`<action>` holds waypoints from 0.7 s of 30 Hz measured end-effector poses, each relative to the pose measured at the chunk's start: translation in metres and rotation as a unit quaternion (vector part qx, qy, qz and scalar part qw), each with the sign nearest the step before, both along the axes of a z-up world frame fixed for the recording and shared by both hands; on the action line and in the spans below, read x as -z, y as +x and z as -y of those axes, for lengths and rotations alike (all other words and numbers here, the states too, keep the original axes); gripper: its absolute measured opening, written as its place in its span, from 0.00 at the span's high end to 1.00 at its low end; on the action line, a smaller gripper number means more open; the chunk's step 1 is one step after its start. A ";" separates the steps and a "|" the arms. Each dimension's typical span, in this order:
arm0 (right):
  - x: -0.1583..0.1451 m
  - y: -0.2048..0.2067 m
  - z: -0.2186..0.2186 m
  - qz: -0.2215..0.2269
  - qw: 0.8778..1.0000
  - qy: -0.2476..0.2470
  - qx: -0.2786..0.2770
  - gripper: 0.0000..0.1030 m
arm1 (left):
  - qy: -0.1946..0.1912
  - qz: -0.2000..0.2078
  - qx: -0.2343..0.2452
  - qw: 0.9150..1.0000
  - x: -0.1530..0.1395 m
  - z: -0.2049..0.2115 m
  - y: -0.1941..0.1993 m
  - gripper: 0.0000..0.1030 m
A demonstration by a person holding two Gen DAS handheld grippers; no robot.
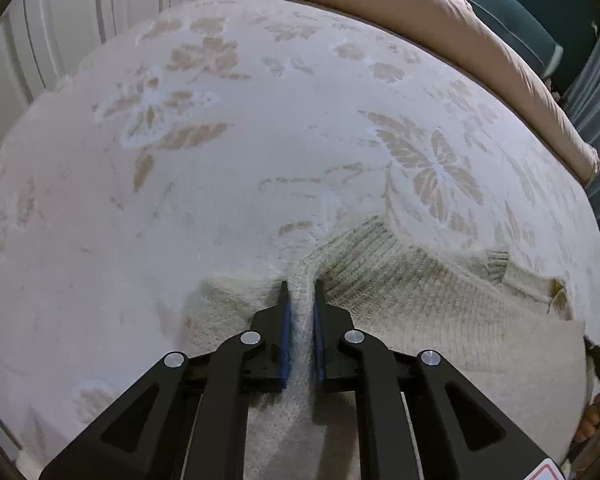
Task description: Fold small clothes
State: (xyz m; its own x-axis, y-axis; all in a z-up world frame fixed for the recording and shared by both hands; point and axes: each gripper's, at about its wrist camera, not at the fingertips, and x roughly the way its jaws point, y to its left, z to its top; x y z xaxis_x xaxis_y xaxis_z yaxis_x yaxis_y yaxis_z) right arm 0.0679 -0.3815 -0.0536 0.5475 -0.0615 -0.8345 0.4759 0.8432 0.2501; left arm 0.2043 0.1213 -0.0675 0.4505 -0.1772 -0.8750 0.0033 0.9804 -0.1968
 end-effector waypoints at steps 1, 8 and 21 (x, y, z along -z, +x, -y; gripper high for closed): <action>-0.010 -0.004 -0.002 0.010 1.000 0.002 0.008 0.84 | 0.005 0.001 0.003 1.000 -0.007 0.001 -0.002 0.88; -0.082 -0.052 -0.104 0.103 0.991 -0.026 -0.084 0.84 | -0.035 0.085 0.034 0.995 -0.081 0.026 -0.073 0.93; -0.010 -0.109 -0.118 0.007 0.991 0.021 -0.135 0.98 | 0.006 0.007 0.073 0.997 -0.027 0.015 -0.141 0.93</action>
